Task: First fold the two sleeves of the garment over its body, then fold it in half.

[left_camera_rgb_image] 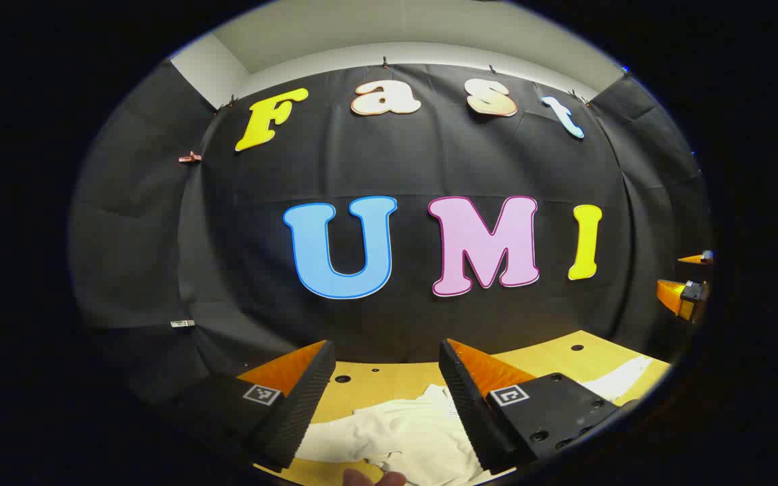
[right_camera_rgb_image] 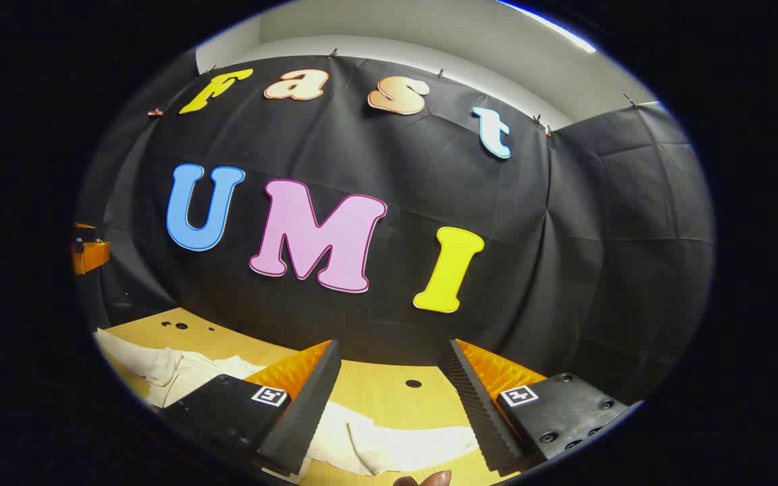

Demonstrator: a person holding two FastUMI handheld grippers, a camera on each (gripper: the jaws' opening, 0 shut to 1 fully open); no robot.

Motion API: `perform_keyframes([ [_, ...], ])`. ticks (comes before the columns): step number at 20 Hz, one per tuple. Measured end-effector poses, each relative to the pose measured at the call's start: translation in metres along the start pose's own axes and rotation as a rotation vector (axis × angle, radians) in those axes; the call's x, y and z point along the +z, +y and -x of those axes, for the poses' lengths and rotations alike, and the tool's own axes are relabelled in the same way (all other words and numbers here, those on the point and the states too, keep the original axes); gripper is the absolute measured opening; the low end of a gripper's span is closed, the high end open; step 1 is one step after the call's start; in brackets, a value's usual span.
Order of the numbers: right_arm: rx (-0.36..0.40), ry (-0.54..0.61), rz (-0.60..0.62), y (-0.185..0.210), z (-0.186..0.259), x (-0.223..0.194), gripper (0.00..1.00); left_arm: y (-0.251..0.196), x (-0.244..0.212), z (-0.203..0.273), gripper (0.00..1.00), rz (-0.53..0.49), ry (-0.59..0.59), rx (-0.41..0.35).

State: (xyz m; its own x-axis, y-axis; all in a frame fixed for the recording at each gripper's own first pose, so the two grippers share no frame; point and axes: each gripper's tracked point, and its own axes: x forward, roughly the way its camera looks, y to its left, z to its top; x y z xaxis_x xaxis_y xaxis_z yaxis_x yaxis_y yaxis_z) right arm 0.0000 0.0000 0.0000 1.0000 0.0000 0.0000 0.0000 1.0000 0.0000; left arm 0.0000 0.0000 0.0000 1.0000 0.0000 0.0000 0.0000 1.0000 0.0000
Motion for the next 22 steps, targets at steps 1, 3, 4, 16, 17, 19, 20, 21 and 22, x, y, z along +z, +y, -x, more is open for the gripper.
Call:
perform_keyframes([
  [1, 0.001, 0.005, 0.001, 0.0, 0.0, -0.002, 0.97, -0.001, 0.0, -0.001, 0.96, -0.001, 0.003, -0.002],
  [3, 0.002, 0.02, 0.002, 0.0, -0.001, -0.008, 0.97, -0.003, 0.0, -0.001, 0.96, -0.006, 0.0, -0.003],
  [4, 0.0, 0.026, -0.001, -0.002, -0.001, -0.01, 0.97, -0.005, -0.002, 0.0, 0.96, -0.007, 0.002, -0.006],
  [16, -0.047, 0.09, 0.006, -0.043, -0.012, -0.044, 0.97, -0.04, -0.014, -0.004, 0.96, -0.002, 0.041, -0.045],
  [17, -0.056, 0.107, 0.007, -0.05, -0.014, -0.052, 0.97, -0.045, -0.015, -0.006, 0.96, -0.002, 0.047, -0.049],
  [19, -0.079, 0.153, 0.006, -0.066, -0.019, -0.074, 0.97, -0.054, -0.019, -0.009, 0.96, 0.0, 0.062, -0.057],
  [20, -0.091, 0.178, 0.005, -0.076, -0.021, -0.087, 0.97, -0.058, -0.023, -0.01, 0.96, -0.001, 0.071, -0.061],
  [21, -0.101, 0.207, 0.006, -0.084, -0.022, -0.101, 0.97, -0.063, -0.025, -0.012, 0.96, -0.004, 0.08, -0.062],
  [22, -0.113, 0.235, 0.007, -0.094, -0.024, -0.116, 0.97, -0.068, -0.028, -0.014, 0.96, -0.007, 0.088, -0.065],
])
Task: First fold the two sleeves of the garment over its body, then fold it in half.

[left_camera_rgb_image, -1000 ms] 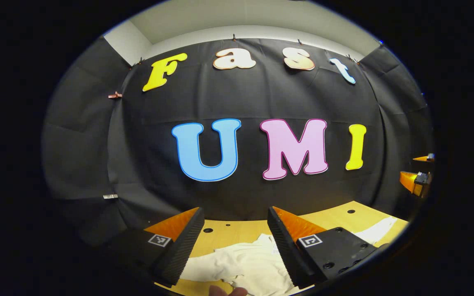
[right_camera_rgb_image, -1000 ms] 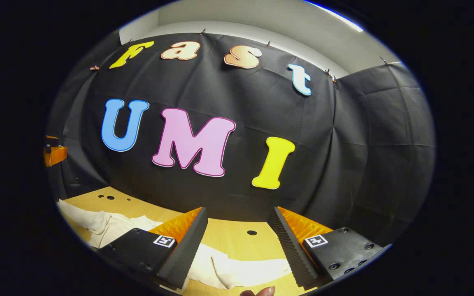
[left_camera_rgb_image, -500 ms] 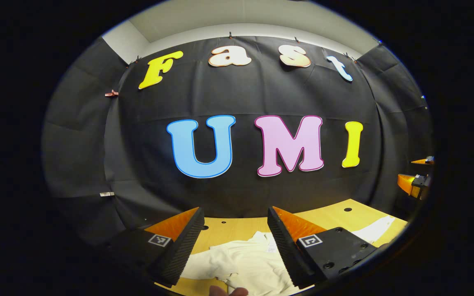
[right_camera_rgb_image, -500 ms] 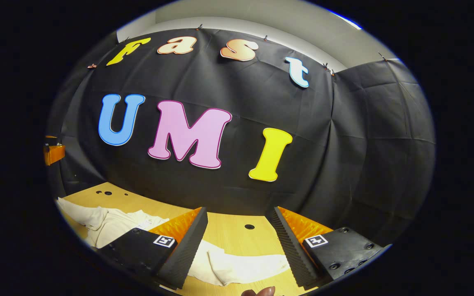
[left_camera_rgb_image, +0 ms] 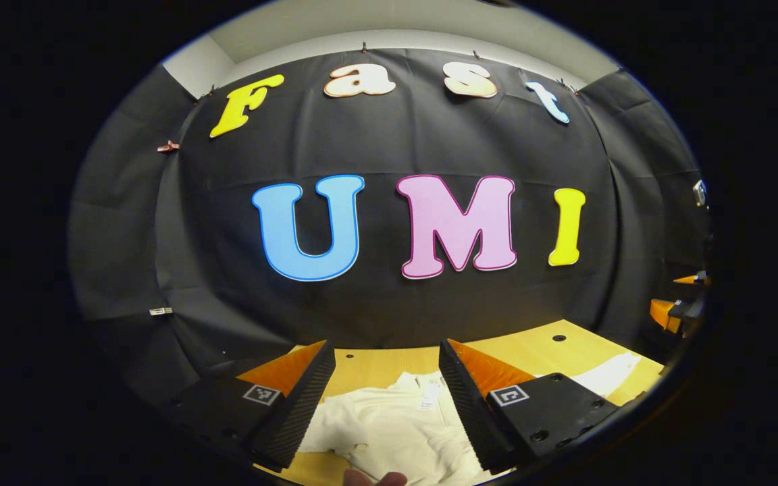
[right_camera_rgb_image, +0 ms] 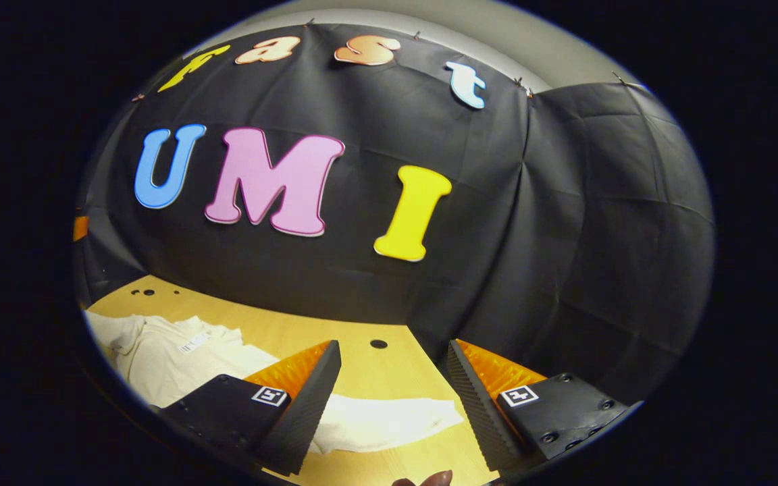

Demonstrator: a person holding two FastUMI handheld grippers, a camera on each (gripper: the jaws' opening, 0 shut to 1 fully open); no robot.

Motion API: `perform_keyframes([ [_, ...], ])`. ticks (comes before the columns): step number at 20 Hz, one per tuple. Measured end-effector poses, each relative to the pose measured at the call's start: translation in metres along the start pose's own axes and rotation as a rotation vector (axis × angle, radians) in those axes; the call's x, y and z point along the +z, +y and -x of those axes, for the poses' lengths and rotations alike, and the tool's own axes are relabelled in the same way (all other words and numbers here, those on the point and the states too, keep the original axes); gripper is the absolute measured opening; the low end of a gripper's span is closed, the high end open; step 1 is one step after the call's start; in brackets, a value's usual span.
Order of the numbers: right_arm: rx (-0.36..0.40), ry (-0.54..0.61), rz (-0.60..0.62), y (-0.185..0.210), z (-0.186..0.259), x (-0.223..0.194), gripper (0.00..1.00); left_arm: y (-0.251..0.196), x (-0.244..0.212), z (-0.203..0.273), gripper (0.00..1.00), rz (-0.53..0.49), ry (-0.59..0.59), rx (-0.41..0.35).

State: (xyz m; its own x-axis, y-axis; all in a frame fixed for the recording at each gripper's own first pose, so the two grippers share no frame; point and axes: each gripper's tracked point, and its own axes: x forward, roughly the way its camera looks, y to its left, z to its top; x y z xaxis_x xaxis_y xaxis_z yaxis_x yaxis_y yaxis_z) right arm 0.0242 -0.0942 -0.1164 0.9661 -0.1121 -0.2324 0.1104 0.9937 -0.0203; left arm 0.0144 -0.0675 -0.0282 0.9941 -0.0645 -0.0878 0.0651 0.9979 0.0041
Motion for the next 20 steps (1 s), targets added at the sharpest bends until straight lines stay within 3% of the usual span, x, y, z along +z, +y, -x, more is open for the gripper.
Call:
perform_keyframes([
  [4, -0.048, 0.14, -0.007, -0.038, -0.033, -0.067, 1.0, -0.018, -0.007, -0.01, 0.96, -0.019, 0.031, -0.007],
  [11, -0.118, 0.409, -0.124, -0.085, -0.088, -0.193, 0.98, -0.046, -0.026, -0.023, 0.98, -0.064, 0.109, -0.003],
  [20, -0.131, 0.614, -0.239, -0.104, -0.139, -0.283, 0.98, -0.058, -0.053, -0.024, 0.98, -0.087, 0.217, 0.059],
])
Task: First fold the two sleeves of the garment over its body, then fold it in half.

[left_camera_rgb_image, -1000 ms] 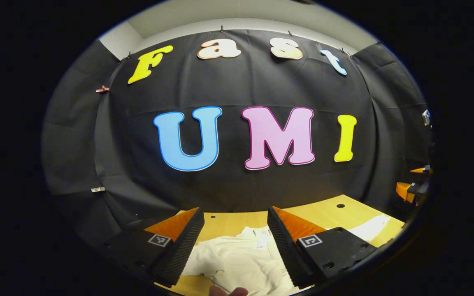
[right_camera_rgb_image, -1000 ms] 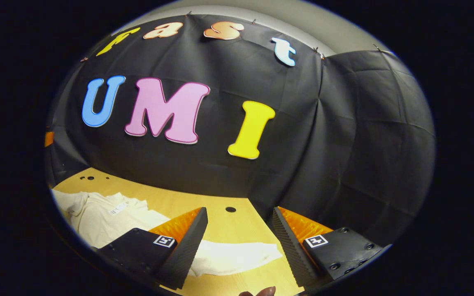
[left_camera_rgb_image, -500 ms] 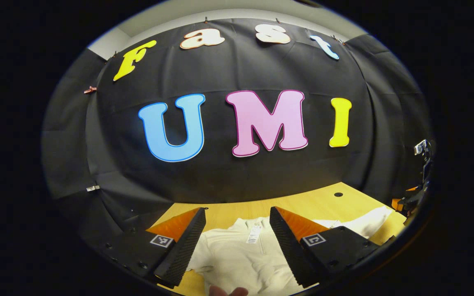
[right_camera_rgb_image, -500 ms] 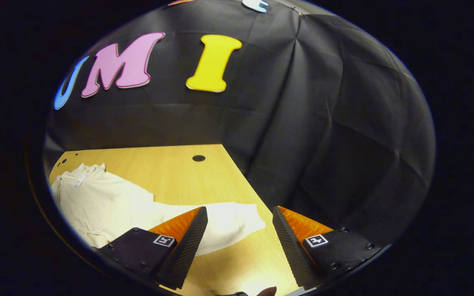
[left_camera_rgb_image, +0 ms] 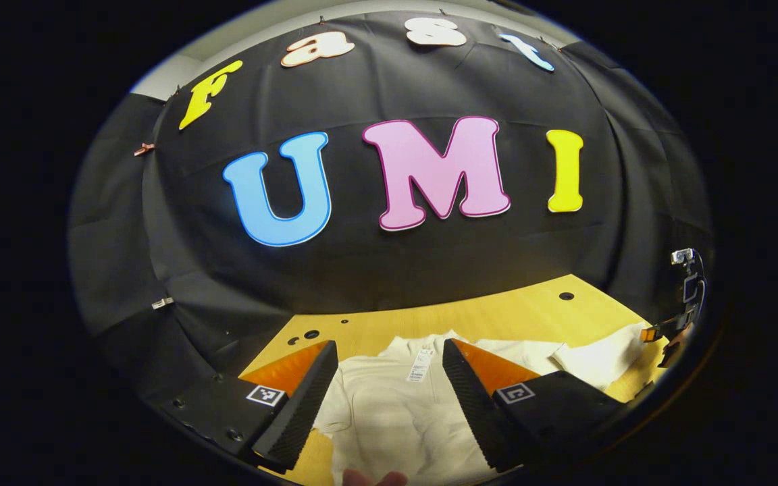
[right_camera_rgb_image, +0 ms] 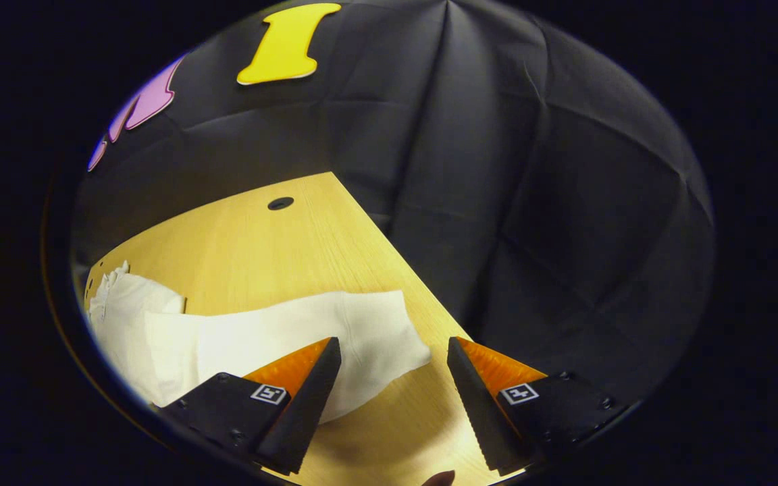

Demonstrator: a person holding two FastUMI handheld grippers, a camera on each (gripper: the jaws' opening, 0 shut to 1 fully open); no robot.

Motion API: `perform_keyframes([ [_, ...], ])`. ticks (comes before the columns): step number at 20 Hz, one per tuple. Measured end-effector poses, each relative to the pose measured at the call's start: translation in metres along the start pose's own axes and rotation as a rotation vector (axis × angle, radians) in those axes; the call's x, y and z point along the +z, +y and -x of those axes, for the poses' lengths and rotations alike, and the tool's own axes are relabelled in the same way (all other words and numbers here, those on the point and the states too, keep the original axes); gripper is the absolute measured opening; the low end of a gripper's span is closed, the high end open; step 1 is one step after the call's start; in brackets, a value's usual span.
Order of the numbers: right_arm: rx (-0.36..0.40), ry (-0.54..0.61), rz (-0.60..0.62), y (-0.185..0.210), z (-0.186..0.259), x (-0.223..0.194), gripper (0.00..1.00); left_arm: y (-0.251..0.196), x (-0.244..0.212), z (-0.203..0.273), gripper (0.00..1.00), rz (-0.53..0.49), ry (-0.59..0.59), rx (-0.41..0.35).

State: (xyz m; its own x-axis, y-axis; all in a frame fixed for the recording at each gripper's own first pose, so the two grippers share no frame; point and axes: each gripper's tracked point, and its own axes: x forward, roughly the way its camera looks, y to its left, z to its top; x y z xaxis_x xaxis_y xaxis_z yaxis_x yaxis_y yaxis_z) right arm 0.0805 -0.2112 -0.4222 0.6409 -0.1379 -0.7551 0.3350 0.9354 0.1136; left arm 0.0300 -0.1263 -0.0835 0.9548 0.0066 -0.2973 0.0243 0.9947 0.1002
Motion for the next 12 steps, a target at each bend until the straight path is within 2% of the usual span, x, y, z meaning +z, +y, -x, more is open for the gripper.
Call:
perform_keyframes([
  [3, 0.039, 0.037, -0.04, 0.008, -0.013, -0.008, 0.97, -0.001, -0.004, -0.004, 0.98, 0.008, 0.028, 0.027],
  [6, 0.066, 0.01, -0.023, 0.011, -0.01, -0.007, 0.94, -0.001, -0.006, -0.003, 0.98, 0.007, 0.035, 0.043],
  [8, 0.088, -0.004, -0.018, 0.02, -0.013, -0.006, 0.84, 0.003, -0.009, -0.001, 0.98, 0.012, 0.044, 0.057],
  [10, 0.092, 0.001, -0.058, 0.024, -0.016, -0.008, 0.32, 0.007, -0.009, 0.001, 0.98, 0.017, 0.046, 0.068],
  [11, 0.095, 0.002, -0.08, 0.025, -0.015, -0.007, 0.23, 0.01, -0.01, 0.002, 0.98, 0.02, 0.046, 0.066],
  [12, 0.097, 0.006, -0.105, 0.025, -0.016, -0.007, 0.22, 0.01, -0.012, 0.003, 0.97, 0.025, 0.051, 0.054],
])
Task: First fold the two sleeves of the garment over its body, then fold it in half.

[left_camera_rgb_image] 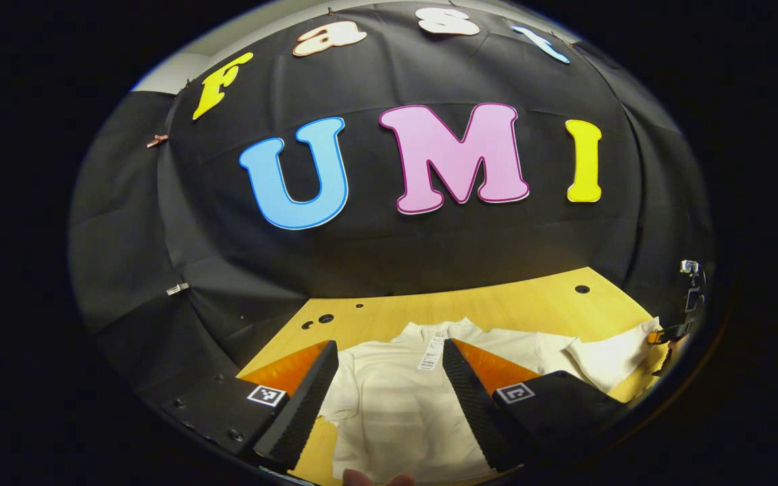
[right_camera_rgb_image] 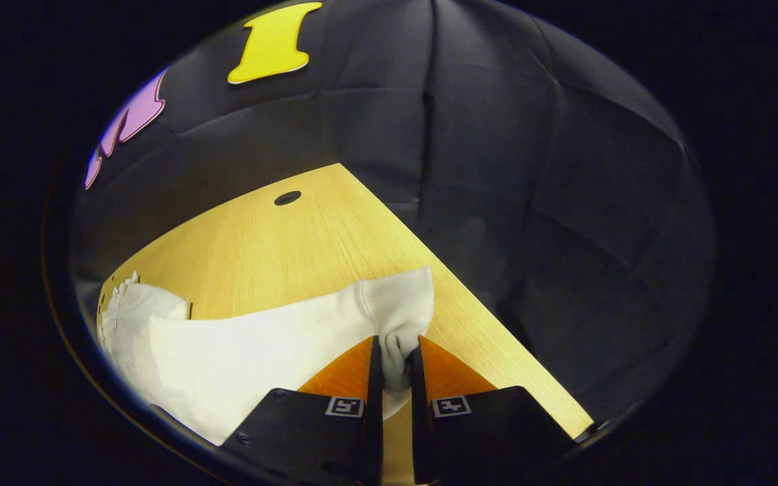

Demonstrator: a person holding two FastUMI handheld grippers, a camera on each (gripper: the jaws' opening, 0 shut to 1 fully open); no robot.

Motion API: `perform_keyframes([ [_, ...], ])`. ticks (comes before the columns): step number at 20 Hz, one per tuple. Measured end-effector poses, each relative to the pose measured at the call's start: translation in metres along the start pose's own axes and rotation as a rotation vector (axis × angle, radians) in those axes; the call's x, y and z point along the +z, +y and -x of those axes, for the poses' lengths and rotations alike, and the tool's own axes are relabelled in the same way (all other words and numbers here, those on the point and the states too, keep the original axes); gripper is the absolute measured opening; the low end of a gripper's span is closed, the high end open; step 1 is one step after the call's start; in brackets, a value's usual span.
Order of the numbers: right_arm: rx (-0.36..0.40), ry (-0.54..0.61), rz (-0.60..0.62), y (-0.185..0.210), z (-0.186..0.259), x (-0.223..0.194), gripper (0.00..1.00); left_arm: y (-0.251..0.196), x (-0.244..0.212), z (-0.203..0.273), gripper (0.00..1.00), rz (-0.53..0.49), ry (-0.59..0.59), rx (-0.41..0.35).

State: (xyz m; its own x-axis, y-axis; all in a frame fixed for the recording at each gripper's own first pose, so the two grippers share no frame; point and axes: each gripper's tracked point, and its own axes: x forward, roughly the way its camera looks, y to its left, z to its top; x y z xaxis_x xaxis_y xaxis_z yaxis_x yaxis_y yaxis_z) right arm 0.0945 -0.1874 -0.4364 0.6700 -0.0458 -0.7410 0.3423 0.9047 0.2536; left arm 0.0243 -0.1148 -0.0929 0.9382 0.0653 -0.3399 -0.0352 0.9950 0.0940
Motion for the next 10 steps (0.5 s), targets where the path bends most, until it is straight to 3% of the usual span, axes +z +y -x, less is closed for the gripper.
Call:
perform_keyframes([
  [2, 0.009, 0.001, -0.042, 0.003, 0.007, -0.001, 0.11, 0.004, -0.006, 0.0, 0.95, 0.013, 0.018, -0.023],
  [5, 0.034, -0.042, -0.072, 0.011, 0.025, 0.004, 0.11, 0.023, -0.008, 0.001, 0.72, 0.026, 0.011, -0.02],
  [10, 0.052, -0.15, -0.094, 0.038, 0.088, 0.023, 0.11, 0.061, -0.016, -0.002, 0.8, 0.03, -0.02, -0.039],
])
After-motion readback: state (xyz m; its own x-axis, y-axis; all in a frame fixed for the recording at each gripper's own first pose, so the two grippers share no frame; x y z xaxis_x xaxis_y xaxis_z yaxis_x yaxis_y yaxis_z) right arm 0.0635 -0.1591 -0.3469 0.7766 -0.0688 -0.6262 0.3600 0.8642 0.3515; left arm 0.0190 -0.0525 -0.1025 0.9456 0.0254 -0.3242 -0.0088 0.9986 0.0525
